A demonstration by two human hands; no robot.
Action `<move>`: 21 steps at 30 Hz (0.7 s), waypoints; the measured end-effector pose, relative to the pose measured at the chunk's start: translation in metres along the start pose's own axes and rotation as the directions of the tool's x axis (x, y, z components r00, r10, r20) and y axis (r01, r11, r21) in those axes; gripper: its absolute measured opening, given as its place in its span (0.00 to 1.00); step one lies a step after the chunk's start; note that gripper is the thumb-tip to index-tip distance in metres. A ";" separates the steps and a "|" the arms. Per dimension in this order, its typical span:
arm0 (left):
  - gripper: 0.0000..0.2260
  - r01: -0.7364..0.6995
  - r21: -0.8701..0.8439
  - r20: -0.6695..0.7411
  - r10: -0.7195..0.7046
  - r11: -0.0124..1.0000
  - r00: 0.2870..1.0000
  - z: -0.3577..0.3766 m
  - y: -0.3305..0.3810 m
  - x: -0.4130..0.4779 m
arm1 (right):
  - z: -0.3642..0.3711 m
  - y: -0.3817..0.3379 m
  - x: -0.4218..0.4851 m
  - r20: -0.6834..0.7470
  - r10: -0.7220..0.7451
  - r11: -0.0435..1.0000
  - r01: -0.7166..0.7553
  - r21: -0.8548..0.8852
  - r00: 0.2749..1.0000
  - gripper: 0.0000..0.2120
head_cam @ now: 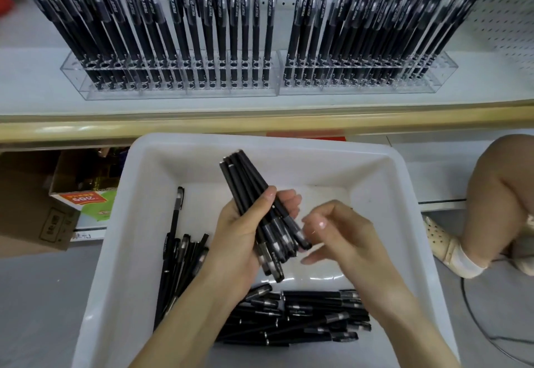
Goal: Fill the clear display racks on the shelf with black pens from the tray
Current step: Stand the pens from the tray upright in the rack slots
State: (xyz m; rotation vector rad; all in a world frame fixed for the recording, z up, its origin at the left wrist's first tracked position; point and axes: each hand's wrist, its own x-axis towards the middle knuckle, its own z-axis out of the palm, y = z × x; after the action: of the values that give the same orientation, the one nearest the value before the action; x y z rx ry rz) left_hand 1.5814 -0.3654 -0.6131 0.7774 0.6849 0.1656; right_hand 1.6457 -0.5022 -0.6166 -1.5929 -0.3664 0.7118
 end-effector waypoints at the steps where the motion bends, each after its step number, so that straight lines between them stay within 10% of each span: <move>1: 0.09 -0.012 -0.001 -0.003 0.012 1.000 1.000 0.006 0.000 0.001 | 0.001 0.000 -0.002 0.003 0.016 1.000 -0.016 -0.007 1.000 0.16; 12: 0.06 -0.124 0.113 0.063 0.117 0.986 0.991 0.058 0.018 0.022 | -0.042 -0.028 0.019 -0.335 -0.067 0.989 0.108 0.105 0.940 0.05; 21: 0.13 -0.092 0.233 0.154 0.057 0.968 0.986 0.100 0.027 0.035 | -0.052 -0.041 0.026 -0.328 -0.026 0.979 0.090 0.181 0.944 0.11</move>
State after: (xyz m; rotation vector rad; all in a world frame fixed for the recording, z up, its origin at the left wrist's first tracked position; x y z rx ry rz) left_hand 1.6739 -0.3917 -0.5617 1.0373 0.5419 0.0939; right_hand 1.7049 -0.5204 -0.5822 -1.4747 -0.0973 0.4147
